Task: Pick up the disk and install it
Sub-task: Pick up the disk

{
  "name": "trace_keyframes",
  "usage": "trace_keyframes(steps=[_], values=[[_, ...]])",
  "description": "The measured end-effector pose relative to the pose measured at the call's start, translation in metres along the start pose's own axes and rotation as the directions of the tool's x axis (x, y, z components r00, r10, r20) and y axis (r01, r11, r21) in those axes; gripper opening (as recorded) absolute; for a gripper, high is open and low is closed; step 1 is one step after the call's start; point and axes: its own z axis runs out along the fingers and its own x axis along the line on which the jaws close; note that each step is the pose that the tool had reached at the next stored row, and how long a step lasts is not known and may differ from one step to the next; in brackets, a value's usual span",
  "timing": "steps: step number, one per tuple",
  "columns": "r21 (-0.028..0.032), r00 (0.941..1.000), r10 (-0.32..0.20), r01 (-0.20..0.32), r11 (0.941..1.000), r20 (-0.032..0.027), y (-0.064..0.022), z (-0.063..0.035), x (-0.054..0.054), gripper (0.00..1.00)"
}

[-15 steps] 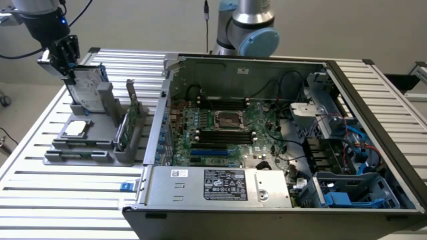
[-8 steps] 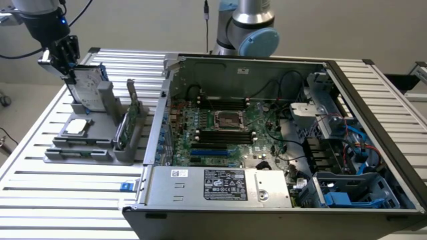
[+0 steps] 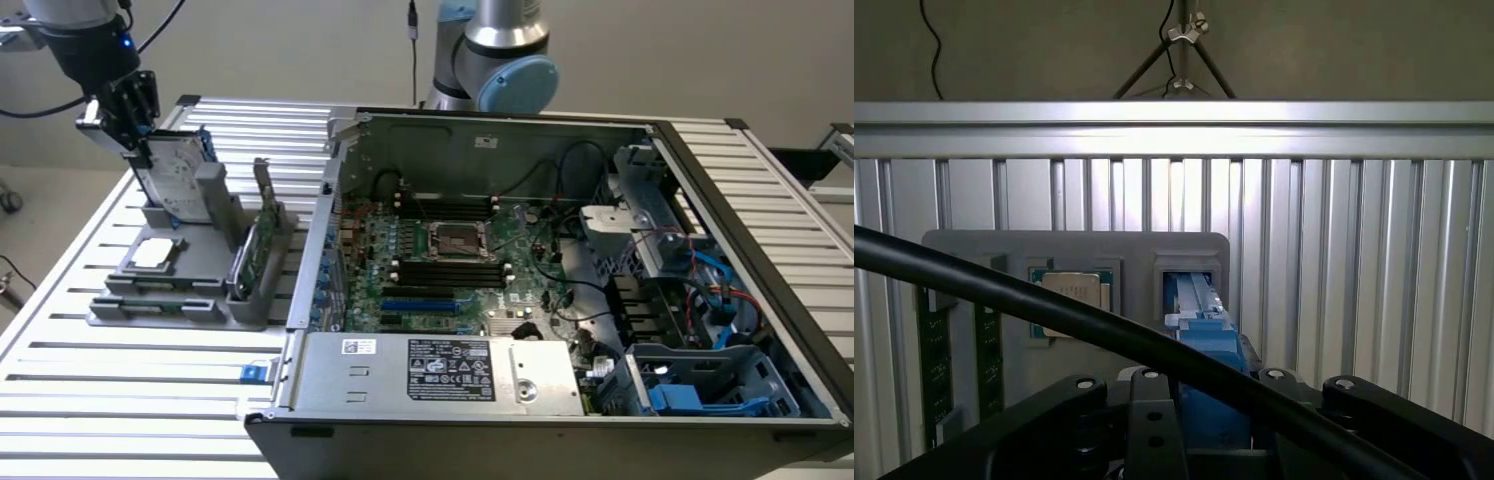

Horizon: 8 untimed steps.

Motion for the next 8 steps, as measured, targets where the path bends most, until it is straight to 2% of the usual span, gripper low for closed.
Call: trace_keyframes(steps=[8], values=[[-0.0001, 1.0000, 0.000, 0.000, 1.0000, 0.0000, 0.0000, 0.0000, 0.0000, 0.33]])
